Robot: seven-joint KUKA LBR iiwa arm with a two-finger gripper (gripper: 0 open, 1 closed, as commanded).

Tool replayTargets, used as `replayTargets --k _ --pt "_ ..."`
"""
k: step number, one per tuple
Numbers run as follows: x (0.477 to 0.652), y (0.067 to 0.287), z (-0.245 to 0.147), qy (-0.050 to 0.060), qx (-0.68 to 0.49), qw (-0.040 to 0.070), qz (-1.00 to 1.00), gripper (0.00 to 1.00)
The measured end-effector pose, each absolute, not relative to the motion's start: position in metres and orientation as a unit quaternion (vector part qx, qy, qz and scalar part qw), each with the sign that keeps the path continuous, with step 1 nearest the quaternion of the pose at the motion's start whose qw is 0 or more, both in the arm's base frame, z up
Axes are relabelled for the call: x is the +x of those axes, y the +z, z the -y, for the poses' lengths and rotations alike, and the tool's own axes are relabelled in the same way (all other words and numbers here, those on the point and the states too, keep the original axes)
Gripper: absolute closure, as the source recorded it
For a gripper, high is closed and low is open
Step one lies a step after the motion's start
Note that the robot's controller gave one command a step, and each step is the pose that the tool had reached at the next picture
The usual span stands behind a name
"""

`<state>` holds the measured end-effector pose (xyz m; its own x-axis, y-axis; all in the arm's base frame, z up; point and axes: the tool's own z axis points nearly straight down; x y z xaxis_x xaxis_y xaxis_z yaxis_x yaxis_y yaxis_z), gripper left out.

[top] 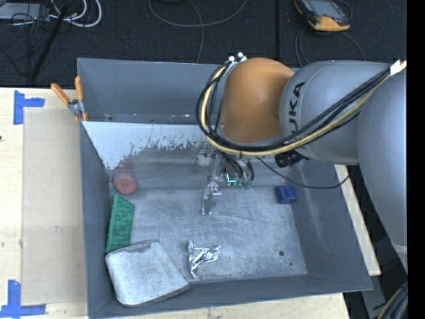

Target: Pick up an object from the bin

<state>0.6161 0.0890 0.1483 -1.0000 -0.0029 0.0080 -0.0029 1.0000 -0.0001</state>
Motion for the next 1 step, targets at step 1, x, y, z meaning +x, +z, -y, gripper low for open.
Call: replayTargets --k 1 --pt "0.5512 0.0737 -0.0791 0.000 0.049 0.001 0.999 0.00"
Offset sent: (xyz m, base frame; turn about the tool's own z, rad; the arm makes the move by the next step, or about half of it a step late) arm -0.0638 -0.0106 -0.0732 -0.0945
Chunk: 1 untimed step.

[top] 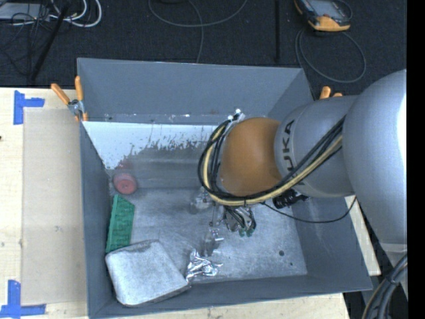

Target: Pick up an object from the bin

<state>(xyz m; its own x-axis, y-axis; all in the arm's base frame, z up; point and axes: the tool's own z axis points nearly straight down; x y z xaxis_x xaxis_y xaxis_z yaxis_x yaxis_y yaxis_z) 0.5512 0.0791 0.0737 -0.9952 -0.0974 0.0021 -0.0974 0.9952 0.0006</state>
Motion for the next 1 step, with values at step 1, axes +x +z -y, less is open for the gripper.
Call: replayTargets --k 1 --pt "0.4830 0.0751 -0.1106 0.000 0.089 -0.001 0.996 0.00"
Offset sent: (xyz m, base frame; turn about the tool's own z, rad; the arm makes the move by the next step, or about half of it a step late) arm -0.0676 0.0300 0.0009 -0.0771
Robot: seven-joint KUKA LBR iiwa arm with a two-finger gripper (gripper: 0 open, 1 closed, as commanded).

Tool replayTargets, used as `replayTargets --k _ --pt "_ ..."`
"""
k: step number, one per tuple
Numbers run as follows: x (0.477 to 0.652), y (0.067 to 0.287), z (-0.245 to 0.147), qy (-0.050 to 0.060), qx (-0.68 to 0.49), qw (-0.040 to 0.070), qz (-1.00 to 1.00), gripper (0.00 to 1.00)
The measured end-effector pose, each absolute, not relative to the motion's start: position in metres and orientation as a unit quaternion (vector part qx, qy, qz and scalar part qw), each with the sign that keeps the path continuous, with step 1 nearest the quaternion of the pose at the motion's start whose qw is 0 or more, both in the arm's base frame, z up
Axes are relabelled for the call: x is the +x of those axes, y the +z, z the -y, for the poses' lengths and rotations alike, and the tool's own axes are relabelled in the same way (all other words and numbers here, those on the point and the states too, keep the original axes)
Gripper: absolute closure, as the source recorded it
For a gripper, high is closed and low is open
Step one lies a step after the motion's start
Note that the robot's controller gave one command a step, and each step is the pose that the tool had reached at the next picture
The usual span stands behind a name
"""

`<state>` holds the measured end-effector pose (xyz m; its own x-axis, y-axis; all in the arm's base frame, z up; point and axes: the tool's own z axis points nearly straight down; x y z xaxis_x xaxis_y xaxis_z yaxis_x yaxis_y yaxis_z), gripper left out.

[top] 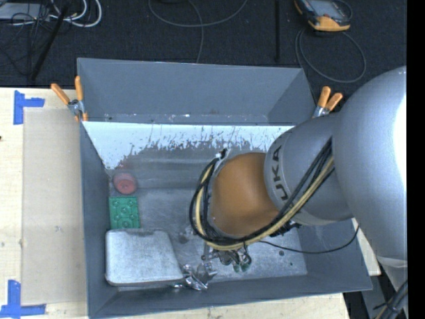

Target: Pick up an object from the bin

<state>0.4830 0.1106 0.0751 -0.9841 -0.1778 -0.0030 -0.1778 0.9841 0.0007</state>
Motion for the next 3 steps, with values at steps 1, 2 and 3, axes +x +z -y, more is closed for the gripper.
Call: replayTargets --k 1,2,3 --pt "0.476 0.080 -0.133 0.000 -0.121 0.011 -0.993 0.00" --pt "0.470 0.076 -0.132 0.000 -0.119 0.000 -0.993 1.00" --pt "0.477 0.184 0.071 -0.002 -0.084 0.001 -0.996 1.00"
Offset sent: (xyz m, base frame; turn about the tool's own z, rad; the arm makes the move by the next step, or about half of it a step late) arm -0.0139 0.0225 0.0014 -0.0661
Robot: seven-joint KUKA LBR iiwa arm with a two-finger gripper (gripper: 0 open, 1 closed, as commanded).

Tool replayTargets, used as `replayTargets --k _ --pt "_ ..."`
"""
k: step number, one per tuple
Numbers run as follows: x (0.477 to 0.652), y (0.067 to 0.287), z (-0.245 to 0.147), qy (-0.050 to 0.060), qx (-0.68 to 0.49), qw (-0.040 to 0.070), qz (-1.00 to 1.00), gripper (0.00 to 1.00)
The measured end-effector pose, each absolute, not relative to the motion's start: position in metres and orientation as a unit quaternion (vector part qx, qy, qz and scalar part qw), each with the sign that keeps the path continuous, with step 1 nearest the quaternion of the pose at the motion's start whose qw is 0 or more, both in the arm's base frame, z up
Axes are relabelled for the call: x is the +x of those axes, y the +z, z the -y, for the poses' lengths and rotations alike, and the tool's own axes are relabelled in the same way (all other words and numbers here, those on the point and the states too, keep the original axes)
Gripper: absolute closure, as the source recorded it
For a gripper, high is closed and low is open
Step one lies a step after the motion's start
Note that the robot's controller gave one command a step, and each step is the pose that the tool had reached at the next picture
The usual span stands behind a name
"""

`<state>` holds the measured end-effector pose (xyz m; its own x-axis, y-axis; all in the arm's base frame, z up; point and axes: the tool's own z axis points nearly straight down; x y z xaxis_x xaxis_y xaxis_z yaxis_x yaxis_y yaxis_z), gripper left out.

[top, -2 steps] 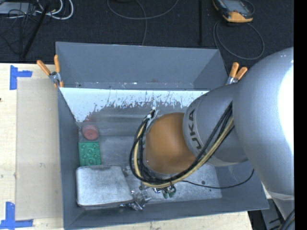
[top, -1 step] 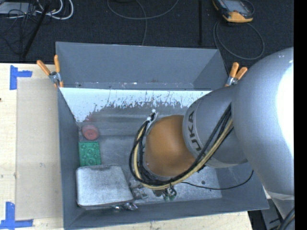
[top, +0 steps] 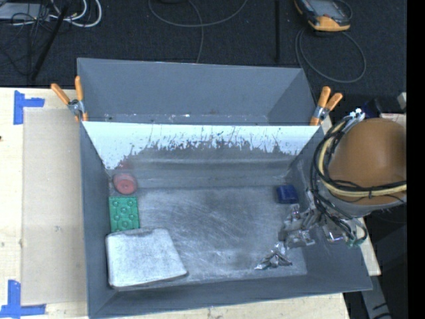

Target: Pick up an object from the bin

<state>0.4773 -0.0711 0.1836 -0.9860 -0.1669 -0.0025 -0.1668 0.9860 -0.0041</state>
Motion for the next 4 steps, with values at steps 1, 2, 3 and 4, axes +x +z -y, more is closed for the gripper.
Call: replayTargets --k 1,2,3,4 --pt "0.479 0.110 0.077 0.001 -0.065 -0.004 -0.998 1.00" --pt "0.480 0.113 0.077 0.001 -0.064 -0.001 -0.998 0.00" --pt "0.478 0.079 0.078 0.000 -0.088 0.006 -0.996 0.00" --pt "0.475 0.078 0.078 0.000 -0.088 0.000 -0.996 1.00"
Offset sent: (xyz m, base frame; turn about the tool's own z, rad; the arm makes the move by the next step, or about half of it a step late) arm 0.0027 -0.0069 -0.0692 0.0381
